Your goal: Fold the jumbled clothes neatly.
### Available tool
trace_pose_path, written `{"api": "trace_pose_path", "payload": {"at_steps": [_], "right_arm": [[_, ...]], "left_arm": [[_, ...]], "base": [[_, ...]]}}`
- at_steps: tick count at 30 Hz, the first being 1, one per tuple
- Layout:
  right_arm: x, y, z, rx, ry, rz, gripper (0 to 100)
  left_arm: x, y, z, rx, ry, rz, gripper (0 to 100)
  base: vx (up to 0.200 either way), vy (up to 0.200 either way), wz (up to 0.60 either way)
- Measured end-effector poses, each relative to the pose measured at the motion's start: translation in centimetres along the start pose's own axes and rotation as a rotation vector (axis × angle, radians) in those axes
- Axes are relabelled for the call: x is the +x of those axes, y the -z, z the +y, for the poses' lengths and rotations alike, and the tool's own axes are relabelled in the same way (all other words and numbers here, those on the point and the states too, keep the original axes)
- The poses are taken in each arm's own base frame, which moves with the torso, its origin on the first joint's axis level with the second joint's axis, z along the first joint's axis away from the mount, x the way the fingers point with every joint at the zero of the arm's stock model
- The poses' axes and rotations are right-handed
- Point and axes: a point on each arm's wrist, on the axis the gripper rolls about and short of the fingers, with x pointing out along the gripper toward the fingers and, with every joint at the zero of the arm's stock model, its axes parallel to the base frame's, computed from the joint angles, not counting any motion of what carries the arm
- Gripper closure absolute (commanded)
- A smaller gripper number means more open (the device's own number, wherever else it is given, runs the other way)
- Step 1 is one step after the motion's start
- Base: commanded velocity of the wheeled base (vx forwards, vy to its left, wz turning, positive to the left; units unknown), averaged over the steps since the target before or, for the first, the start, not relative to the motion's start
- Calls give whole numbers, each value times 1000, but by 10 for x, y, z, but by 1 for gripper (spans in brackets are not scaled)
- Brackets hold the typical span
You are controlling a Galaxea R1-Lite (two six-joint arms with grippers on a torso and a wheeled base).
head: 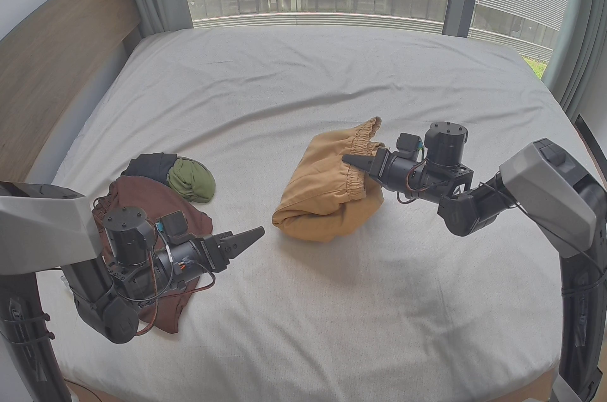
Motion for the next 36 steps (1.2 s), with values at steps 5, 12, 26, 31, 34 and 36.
{"api": "trace_pose_path", "payload": {"at_steps": [5, 12, 26, 31, 34, 36], "right_arm": [[5, 9, -36, 9, 47, 5, 100], [-4, 18, -78, 24, 128, 8, 100], [-9, 42, -105, -19, 229, 23, 100], [-10, 43, -107, -15, 237, 24, 0], [-11, 43, -109, -15, 245, 18, 0], [-11, 43, -110, -17, 256, 11, 0]], "left_arm": [[0, 0, 2, -3, -3, 1, 0], [0, 0, 3, -5, -6, 2, 0], [0, 0, 3, -3, -6, -1, 0], [0, -1, 2, -3, -4, -2, 0], [0, -1, 2, -3, -4, -3, 0], [-1, -1, 2, -3, -4, -3, 0]], "base": [[0, 0, 0], [0, 0, 0], [0, 0, 0], [0, 0, 0], [0, 0, 0], [0, 0, 0]]}}
